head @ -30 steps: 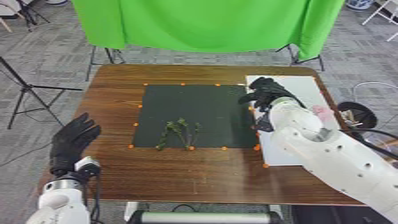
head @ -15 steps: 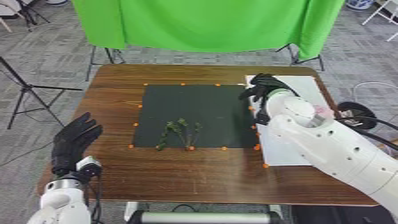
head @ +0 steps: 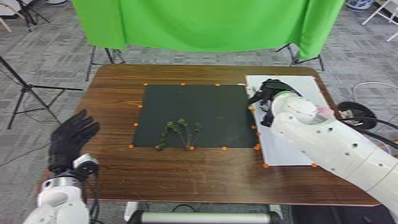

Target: Arrange flowers

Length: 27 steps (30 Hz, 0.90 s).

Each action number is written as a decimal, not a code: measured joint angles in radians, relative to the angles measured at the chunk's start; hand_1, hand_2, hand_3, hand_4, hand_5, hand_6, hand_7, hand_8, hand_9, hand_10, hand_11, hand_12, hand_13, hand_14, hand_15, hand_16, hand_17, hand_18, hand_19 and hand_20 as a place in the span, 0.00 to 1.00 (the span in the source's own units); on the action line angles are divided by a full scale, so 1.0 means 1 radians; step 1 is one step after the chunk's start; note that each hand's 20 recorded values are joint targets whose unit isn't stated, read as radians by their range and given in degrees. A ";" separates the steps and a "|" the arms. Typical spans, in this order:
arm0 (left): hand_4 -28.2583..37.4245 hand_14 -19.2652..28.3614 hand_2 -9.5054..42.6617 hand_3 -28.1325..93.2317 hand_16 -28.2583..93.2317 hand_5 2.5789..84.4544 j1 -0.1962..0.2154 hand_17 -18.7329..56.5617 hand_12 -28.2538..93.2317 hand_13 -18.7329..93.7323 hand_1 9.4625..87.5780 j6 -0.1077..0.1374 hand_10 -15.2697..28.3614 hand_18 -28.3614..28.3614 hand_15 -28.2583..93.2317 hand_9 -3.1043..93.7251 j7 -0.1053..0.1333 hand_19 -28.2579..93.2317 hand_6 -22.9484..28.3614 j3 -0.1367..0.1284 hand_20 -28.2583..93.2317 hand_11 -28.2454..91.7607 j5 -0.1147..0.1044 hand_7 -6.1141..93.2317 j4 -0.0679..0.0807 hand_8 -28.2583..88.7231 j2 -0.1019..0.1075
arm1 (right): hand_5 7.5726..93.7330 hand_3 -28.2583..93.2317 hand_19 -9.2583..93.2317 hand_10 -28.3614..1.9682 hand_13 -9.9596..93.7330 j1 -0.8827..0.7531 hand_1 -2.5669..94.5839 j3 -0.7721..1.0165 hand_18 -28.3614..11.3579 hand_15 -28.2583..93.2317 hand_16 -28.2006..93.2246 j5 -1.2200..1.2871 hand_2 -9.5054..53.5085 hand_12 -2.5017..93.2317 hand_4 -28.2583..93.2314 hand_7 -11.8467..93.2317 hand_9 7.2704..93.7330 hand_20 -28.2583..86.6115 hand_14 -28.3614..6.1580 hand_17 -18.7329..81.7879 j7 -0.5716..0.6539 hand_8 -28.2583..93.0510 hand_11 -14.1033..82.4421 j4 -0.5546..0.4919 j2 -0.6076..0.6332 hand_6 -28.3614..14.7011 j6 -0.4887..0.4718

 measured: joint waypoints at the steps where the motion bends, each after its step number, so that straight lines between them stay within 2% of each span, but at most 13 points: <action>1: 0.16 0.74 0.31 0.80 0.22 0.57 0.000 0.57 0.33 0.57 0.40 0.000 0.65 0.76 0.45 0.52 0.001 0.38 0.51 -0.003 0.49 0.43 0.000 0.23 0.000 0.17 0.000 | 0.42 0.76 0.99 0.38 0.93 -0.002 0.34 0.002 0.39 0.66 0.43 0.004 0.00 0.16 0.11 0.19 0.44 0.48 0.63 0.79 -0.001 0.18 0.20 0.002 0.000 0.65 0.000; 5: 0.17 0.74 0.30 0.79 0.22 0.57 -0.001 0.57 0.33 0.57 0.40 -0.003 0.65 0.76 0.45 0.52 0.006 0.38 0.51 -0.009 0.50 0.43 0.000 0.23 0.000 0.17 -0.001 | 0.44 0.76 0.99 0.40 0.94 -0.008 0.35 0.003 0.38 0.66 0.43 0.022 0.00 0.16 0.12 0.20 0.49 0.49 0.63 0.79 -0.005 0.18 0.21 0.007 0.000 0.65 0.002; 10: 0.17 0.74 0.30 0.79 0.22 0.57 -0.005 0.57 0.33 0.57 0.40 -0.006 0.65 0.76 0.45 0.52 0.006 0.37 0.51 -0.008 0.50 0.43 0.000 0.23 0.002 0.17 -0.004 | 0.51 0.77 1.00 0.47 0.95 -0.011 0.38 0.003 0.37 0.66 0.43 0.026 0.00 0.16 0.12 0.21 0.56 0.50 0.64 0.80 -0.014 0.17 0.22 0.007 -0.001 0.64 0.011; 14: 0.17 0.74 0.30 0.79 0.22 0.57 -0.007 0.57 0.33 0.57 0.40 -0.007 0.65 0.76 0.45 0.52 0.006 0.37 0.50 -0.008 0.50 0.43 0.000 0.23 0.002 0.17 -0.007 | 0.58 0.78 1.00 0.47 0.96 -0.010 0.45 -0.002 0.39 0.66 0.43 0.022 0.00 0.16 0.11 0.23 0.65 0.51 0.67 0.81 -0.025 0.16 0.26 0.009 -0.001 0.64 0.043; 19: 0.17 0.74 0.31 0.79 0.22 0.57 -0.008 0.57 0.33 0.57 0.40 -0.011 0.65 0.76 0.45 0.52 0.005 0.37 0.50 -0.011 0.50 0.43 0.000 0.23 0.004 0.17 -0.011 | 0.67 0.79 1.00 0.46 0.98 -0.011 0.54 -0.021 0.41 0.68 0.45 0.014 0.00 0.20 0.08 0.27 0.75 0.56 0.72 0.83 -0.044 0.17 0.34 0.013 0.000 0.66 0.128; 22: 0.17 0.74 0.31 0.79 0.22 0.57 -0.008 0.58 0.33 0.57 0.40 -0.013 0.65 0.76 0.45 0.52 0.004 0.37 0.50 -0.014 0.50 0.43 0.000 0.23 0.006 0.17 -0.014 | 0.71 0.76 1.00 0.51 0.99 -0.019 0.60 -0.037 0.42 0.68 0.45 -0.006 0.00 0.30 0.08 0.28 0.83 0.58 0.74 0.84 -0.055 0.25 0.28 0.013 -0.001 0.64 0.168; 25: 0.17 0.74 0.31 0.79 0.22 0.57 -0.008 0.57 0.33 0.57 0.40 -0.014 0.65 0.76 0.45 0.52 0.004 0.37 0.50 -0.017 0.50 0.43 0.000 0.23 0.007 0.17 -0.017 | 0.74 0.70 0.99 0.56 0.99 -0.027 0.65 -0.045 0.44 0.68 0.46 -0.036 0.00 0.36 0.09 0.28 0.90 0.58 0.75 0.84 -0.062 0.29 0.23 0.013 -0.001 0.63 0.188; 27: 0.17 0.74 0.31 0.79 0.22 0.57 -0.007 0.57 0.33 0.57 0.40 -0.014 0.65 0.76 0.45 0.52 0.004 0.37 0.50 -0.018 0.50 0.43 0.000 0.23 0.008 0.17 -0.018 | 0.78 0.69 0.98 0.56 1.00 -0.032 0.68 -0.046 0.46 0.68 0.46 -0.051 0.00 0.37 0.10 0.29 0.94 0.58 0.77 0.86 -0.064 0.31 0.23 0.013 -0.001 0.61 0.190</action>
